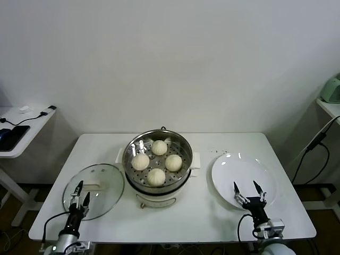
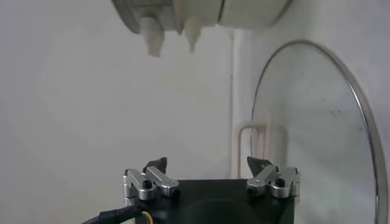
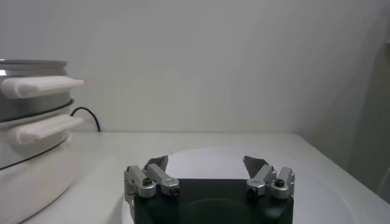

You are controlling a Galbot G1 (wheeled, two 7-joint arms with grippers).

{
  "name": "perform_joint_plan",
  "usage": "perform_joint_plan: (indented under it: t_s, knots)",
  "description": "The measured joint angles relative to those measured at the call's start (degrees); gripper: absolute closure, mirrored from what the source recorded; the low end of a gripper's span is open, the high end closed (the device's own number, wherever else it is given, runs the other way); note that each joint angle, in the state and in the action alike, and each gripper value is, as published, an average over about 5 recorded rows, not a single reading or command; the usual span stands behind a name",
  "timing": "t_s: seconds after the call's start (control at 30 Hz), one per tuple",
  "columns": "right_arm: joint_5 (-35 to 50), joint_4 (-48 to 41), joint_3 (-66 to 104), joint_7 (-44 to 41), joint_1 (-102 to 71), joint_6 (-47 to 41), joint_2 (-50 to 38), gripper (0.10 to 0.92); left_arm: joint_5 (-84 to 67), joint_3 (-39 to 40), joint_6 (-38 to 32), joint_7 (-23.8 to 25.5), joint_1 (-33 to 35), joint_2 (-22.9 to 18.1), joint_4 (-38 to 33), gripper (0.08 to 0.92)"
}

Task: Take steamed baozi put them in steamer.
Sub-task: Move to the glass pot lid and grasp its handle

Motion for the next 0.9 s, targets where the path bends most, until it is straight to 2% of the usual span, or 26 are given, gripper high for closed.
perform_joint_plan:
  t_s: [0.63, 0.73, 0.9]
  knots:
    - [-1.1, 0.0, 0.6, -0.1, -1.4, 0.3, 1.1, 0.203, 4.6, 2.2, 3.1, 0.2, -8.9, -0.4, 7.9, 0.180]
    - [-1.3, -0.1, 0.4, -0.1, -1.5, 0.3, 1.2, 0.203, 4.6, 2.3, 3.4, 0.3, -9.5, -0.4, 8.9, 0.222]
    - [-1.5, -0.3, 0.1, -0.2, -1.2, 0.3, 1.2, 0.203, 4.4, 2.6, 3.4, 0.2, -9.9, -0.4, 10.4, 0.363]
